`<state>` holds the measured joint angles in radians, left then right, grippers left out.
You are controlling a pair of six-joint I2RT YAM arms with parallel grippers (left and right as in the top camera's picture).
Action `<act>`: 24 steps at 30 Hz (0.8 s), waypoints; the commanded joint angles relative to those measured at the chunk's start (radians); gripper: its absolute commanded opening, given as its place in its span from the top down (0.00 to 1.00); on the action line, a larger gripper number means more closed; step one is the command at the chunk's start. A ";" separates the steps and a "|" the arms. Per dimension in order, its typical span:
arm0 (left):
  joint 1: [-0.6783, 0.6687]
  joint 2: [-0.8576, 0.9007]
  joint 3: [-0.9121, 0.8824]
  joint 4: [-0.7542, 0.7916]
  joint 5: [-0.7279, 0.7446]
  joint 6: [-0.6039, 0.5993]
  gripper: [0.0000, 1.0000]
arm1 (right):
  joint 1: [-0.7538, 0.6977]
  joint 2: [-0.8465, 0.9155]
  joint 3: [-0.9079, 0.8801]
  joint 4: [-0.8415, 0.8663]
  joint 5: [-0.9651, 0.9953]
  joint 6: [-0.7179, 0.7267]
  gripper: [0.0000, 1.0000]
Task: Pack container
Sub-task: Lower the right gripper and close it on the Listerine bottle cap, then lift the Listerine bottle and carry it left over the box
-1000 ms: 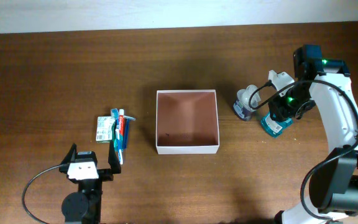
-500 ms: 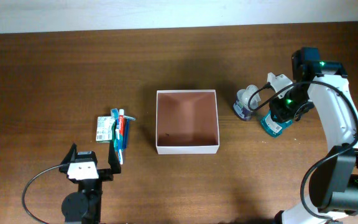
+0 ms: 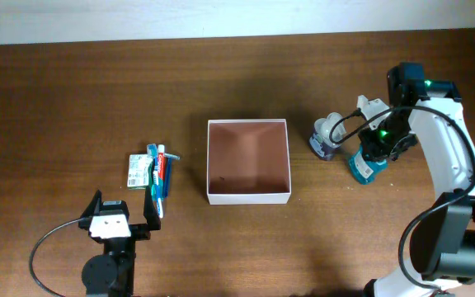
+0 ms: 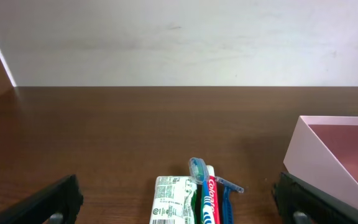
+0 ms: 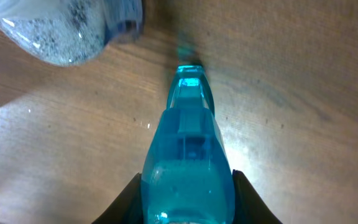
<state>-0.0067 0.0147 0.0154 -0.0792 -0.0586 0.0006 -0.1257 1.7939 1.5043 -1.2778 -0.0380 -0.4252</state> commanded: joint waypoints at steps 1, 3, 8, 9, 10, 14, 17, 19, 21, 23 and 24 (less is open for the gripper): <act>0.004 -0.008 -0.006 0.001 0.011 0.015 0.00 | -0.006 -0.003 0.102 -0.040 0.016 0.071 0.75; 0.004 -0.008 -0.006 0.001 0.011 0.015 0.00 | -0.006 -0.003 0.148 -0.082 0.015 0.108 0.76; 0.004 -0.008 -0.006 0.001 0.011 0.015 0.00 | -0.006 -0.005 0.270 -0.217 0.015 0.194 0.77; 0.004 -0.008 -0.006 0.001 0.011 0.015 0.01 | -0.006 -0.005 0.297 -0.248 0.014 0.212 0.78; 0.004 -0.008 -0.006 0.001 0.011 0.015 0.00 | -0.006 -0.005 0.316 -0.269 0.015 0.232 0.78; 0.004 -0.008 -0.006 0.001 0.011 0.015 0.00 | -0.006 -0.005 0.420 -0.402 -0.016 0.285 0.78; 0.004 -0.008 -0.006 0.001 0.011 0.015 0.00 | -0.005 -0.024 0.472 -0.421 -0.095 0.335 0.82; 0.004 -0.008 -0.006 0.001 0.011 0.015 0.00 | -0.005 -0.040 0.488 -0.421 -0.171 0.337 0.83; 0.004 -0.008 -0.006 0.001 0.011 0.016 0.00 | -0.005 -0.053 0.498 -0.421 -0.228 0.338 0.83; 0.004 -0.008 -0.006 0.001 0.011 0.015 0.00 | 0.002 -0.067 0.500 -0.421 -0.261 0.385 0.83; 0.004 -0.008 -0.006 0.001 0.011 0.015 0.00 | 0.006 -0.069 0.500 -0.421 -0.270 0.391 0.83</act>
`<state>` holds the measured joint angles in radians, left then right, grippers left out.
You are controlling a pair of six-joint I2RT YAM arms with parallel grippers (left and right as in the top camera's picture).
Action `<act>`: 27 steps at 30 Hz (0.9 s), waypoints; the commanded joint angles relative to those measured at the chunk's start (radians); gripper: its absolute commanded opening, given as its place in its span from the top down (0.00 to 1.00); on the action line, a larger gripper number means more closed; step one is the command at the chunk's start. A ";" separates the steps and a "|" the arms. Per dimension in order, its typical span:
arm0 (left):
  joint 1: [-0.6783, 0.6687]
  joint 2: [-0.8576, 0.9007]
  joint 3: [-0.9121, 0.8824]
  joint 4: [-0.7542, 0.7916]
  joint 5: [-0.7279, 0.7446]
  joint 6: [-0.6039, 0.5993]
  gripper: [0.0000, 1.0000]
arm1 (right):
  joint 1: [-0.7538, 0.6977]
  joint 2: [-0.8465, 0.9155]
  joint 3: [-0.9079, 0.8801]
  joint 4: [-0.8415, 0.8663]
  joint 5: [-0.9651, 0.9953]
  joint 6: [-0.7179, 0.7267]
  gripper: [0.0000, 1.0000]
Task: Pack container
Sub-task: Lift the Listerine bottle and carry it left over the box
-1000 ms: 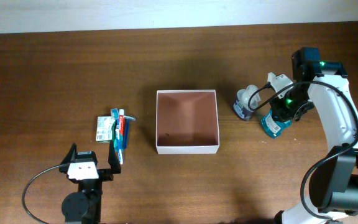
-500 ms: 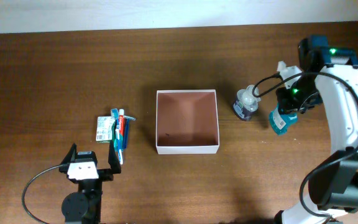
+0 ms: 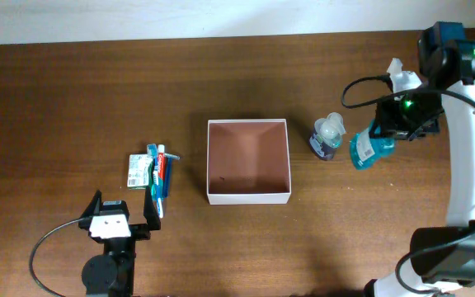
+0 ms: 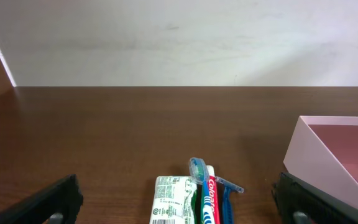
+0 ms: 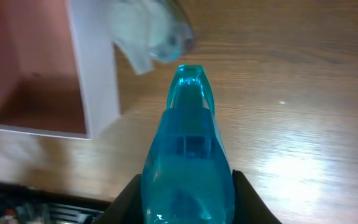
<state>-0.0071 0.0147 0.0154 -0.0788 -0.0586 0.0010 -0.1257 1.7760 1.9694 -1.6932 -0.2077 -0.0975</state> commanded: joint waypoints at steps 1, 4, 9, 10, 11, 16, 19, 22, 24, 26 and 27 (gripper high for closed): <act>0.005 -0.008 -0.006 0.000 0.011 0.015 0.00 | 0.015 -0.054 0.035 -0.006 -0.107 0.069 0.83; 0.005 -0.008 -0.006 0.000 0.011 0.015 0.01 | 0.059 -0.059 0.035 0.000 -0.107 0.111 0.83; 0.005 -0.008 -0.006 0.000 0.011 0.015 0.01 | 0.188 -0.061 0.055 0.049 -0.107 0.205 0.83; 0.005 -0.008 -0.006 0.000 0.011 0.015 0.00 | 0.243 -0.061 0.070 0.081 -0.106 0.257 0.84; 0.005 -0.008 -0.006 0.000 0.011 0.015 0.01 | 0.273 -0.061 0.080 0.102 -0.106 0.288 0.84; 0.005 -0.008 -0.006 0.000 0.011 0.015 0.00 | 0.400 -0.061 0.110 0.223 -0.052 0.402 0.85; 0.005 -0.008 -0.006 0.000 0.011 0.015 0.01 | 0.449 -0.060 0.111 0.268 0.007 0.441 0.85; 0.005 -0.008 -0.006 0.000 0.011 0.015 0.00 | 0.472 -0.052 0.111 0.277 0.051 0.465 0.85; 0.005 -0.008 -0.006 0.000 0.011 0.015 0.01 | 0.476 -0.043 0.111 0.275 0.073 0.481 0.85; 0.005 -0.008 -0.006 0.000 0.011 0.015 0.01 | 0.484 -0.023 0.111 0.276 0.106 0.499 0.85; 0.005 -0.008 -0.006 0.000 0.011 0.015 0.01 | 0.489 -0.016 0.111 0.277 0.115 0.499 0.85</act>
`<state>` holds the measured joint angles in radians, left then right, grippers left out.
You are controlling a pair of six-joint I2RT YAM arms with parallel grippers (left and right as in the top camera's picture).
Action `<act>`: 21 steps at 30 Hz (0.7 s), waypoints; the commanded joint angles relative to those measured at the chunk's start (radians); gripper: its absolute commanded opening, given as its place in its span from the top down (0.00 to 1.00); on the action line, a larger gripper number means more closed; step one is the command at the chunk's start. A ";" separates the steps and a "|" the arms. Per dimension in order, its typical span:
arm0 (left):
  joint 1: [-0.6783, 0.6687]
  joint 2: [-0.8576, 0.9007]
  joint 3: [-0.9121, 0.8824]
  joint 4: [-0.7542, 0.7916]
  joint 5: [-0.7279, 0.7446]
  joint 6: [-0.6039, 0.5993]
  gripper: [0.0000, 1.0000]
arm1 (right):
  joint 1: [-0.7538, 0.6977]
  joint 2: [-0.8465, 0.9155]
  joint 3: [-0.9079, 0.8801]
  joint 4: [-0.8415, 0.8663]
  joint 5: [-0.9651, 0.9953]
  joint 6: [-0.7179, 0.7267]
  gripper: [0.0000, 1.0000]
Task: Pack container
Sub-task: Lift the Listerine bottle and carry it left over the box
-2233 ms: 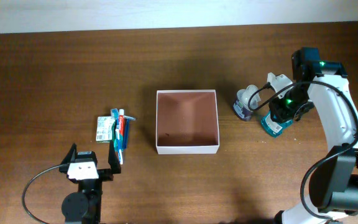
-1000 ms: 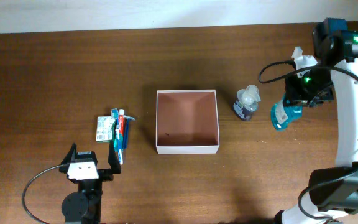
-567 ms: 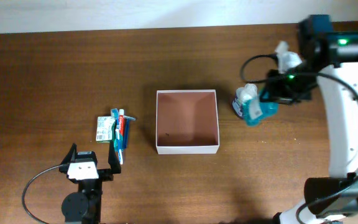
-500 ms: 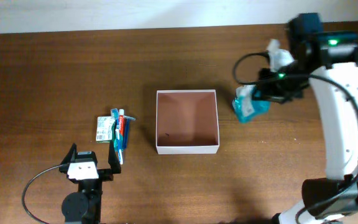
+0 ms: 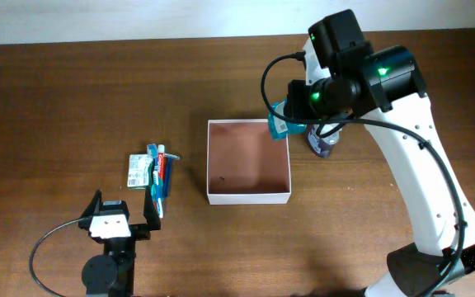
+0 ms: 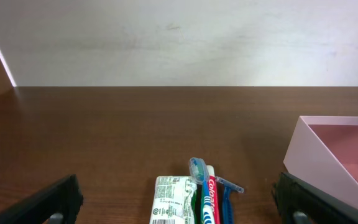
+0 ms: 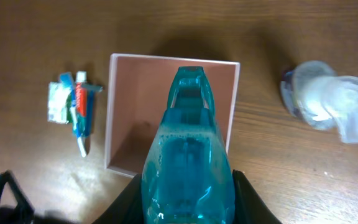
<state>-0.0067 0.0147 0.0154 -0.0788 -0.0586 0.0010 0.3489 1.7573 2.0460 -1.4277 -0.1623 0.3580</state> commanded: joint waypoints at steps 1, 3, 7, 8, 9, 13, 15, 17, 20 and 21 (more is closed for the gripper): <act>0.004 -0.008 -0.006 0.000 0.011 0.015 0.00 | 0.020 0.010 0.034 0.011 0.075 0.044 0.85; 0.004 -0.008 -0.006 0.000 0.011 0.015 0.01 | 0.032 0.027 0.034 0.015 0.085 0.044 0.85; 0.004 -0.008 -0.006 0.000 0.011 0.015 0.00 | 0.068 0.069 0.034 0.025 0.097 0.044 0.85; 0.004 -0.008 -0.006 0.000 0.011 0.015 0.00 | 0.077 0.081 0.034 0.026 0.097 0.044 0.85; 0.004 -0.008 -0.006 0.000 0.011 0.015 0.01 | 0.085 0.089 0.034 0.027 0.098 0.044 0.85; 0.004 -0.008 -0.006 0.000 0.011 0.015 0.00 | 0.117 0.120 0.034 0.026 0.164 0.044 0.85; 0.004 -0.008 -0.006 0.000 0.011 0.015 0.01 | 0.127 0.130 0.034 0.026 0.205 0.045 0.85; 0.004 -0.008 -0.006 0.000 0.011 0.015 0.01 | 0.129 0.142 0.034 0.027 0.235 0.048 0.85; 0.004 -0.008 -0.006 0.000 0.011 0.015 0.00 | 0.129 0.162 0.034 0.027 0.252 0.048 0.85; 0.004 -0.008 -0.006 0.000 0.011 0.015 0.00 | 0.129 0.166 0.034 0.027 0.253 0.048 0.85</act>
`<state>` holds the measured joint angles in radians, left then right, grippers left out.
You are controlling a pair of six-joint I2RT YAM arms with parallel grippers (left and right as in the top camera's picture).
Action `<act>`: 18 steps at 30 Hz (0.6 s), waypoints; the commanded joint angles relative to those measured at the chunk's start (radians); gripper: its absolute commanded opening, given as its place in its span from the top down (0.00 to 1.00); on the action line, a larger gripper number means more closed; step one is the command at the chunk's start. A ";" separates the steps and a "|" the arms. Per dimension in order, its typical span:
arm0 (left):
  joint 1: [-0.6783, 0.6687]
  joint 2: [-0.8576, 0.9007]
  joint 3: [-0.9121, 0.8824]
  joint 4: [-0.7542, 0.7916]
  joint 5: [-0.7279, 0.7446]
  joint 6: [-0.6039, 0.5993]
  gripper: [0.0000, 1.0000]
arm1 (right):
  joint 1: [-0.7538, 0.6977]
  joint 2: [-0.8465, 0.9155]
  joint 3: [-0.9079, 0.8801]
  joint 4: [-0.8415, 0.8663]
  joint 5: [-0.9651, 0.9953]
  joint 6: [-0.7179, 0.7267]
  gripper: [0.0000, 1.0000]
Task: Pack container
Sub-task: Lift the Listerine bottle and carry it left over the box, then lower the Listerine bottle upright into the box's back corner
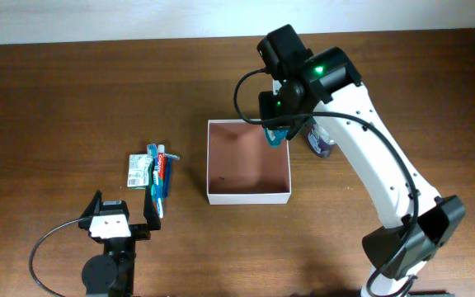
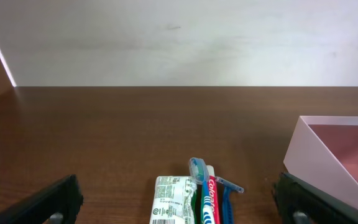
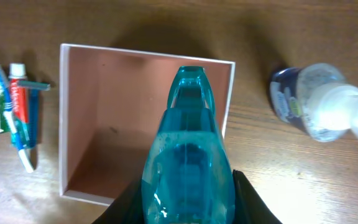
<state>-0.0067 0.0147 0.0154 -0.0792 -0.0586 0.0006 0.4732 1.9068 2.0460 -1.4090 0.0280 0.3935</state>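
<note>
My right gripper is shut on a clear teal bottle, held over the right part of the open pink-lined box; from overhead the teal bottle hangs at the box's back right corner. A dark blue pump bottle stands just right of the box. A green-white sachet, a toothpaste tube, a toothbrush and a blue razor lie together left of the box. My left gripper rests low near the front edge, open, with those items lying ahead between its fingers.
The box's pink wall rises at the right of the left wrist view. A pale wall runs along the table's far edge. My right arm reaches over the table from the front right.
My right gripper with the teal bottle has moved left and lower, from the box's back right corner to over its right part. The left arm has not moved.
My right gripper was shut on the teal bottle standing on the table right of the pump bottle. Then it held the bottle raised there, then by the box's back right corner, and now above the box's interior. The left gripper stayed open and still.
</note>
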 commanded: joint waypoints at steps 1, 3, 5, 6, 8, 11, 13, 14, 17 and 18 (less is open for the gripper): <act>0.004 -0.008 -0.006 0.001 0.011 0.015 0.00 | 0.005 0.029 0.034 0.009 0.062 0.012 0.85; 0.004 -0.008 -0.006 0.001 0.011 0.015 0.01 | 0.005 0.044 0.034 0.010 0.062 0.012 0.85; 0.004 -0.008 -0.006 0.001 0.011 0.016 0.00 | 0.005 0.054 0.034 0.014 0.060 0.012 0.85; 0.004 -0.008 -0.006 0.001 0.011 0.015 0.01 | 0.005 0.060 0.034 0.018 0.060 0.012 0.85; 0.004 -0.008 -0.006 0.001 0.011 0.015 0.00 | 0.005 0.070 0.034 0.023 0.059 0.013 0.85; 0.004 -0.008 -0.006 0.001 0.011 0.015 0.01 | 0.005 0.082 0.034 0.030 0.059 0.013 0.85; 0.004 -0.008 -0.006 0.001 0.011 0.015 0.00 | 0.005 0.084 0.034 0.044 0.060 0.024 0.85; 0.004 -0.008 -0.006 0.001 0.011 0.015 0.01 | 0.005 0.084 0.034 0.050 0.060 0.035 0.85; 0.004 -0.008 -0.006 0.001 0.011 0.015 0.00 | 0.005 0.089 0.034 0.061 0.060 0.049 0.85; 0.004 -0.008 -0.006 0.001 0.011 0.015 0.00 | 0.005 0.090 0.034 0.060 0.060 0.060 0.85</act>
<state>-0.0067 0.0147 0.0154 -0.0788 -0.0586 0.0006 0.4732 1.9965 2.0464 -1.3571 0.0635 0.4133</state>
